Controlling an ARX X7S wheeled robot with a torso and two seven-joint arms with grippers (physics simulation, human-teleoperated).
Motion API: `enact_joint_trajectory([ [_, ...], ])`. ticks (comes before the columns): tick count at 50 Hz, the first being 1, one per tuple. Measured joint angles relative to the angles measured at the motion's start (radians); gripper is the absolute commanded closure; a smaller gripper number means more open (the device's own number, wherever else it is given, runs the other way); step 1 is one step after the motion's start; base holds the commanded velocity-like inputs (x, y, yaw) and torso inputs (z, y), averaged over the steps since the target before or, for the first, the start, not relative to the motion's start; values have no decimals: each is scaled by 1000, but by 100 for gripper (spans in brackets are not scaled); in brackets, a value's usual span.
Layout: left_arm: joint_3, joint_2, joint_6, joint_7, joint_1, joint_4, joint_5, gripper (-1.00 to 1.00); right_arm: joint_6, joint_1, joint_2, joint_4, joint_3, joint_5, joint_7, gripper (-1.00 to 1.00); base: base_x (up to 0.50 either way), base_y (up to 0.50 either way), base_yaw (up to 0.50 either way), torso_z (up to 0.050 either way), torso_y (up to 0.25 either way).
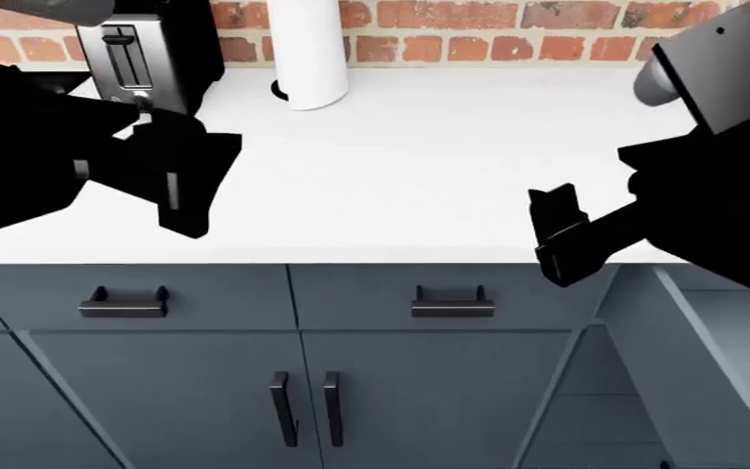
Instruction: Place the bar in the bowl and close the drawer.
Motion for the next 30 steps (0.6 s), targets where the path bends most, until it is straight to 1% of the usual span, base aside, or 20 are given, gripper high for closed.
enact_joint_trajectory([
  [3,2,-1,1,2,1,2,3,-100,-7,-8,2,-3,2,-8,-10,-100,-33,0,-309,0,0],
  [17,10,-6,6,12,-1,7,10,-100,-12,-25,6,-17,7,-27,-42,-100,-193,11,-480,0,0],
  [23,13,-8,7,17,0,8,16,-100,-12,-29,7,-24,7,-35,-36,-100,12,-1,-18,0,0],
  [30,15,-12,9,23,0,9,23,-100,-14,-34,8,-31,8,-36,-34,-100,240,-29,-483,0,0],
])
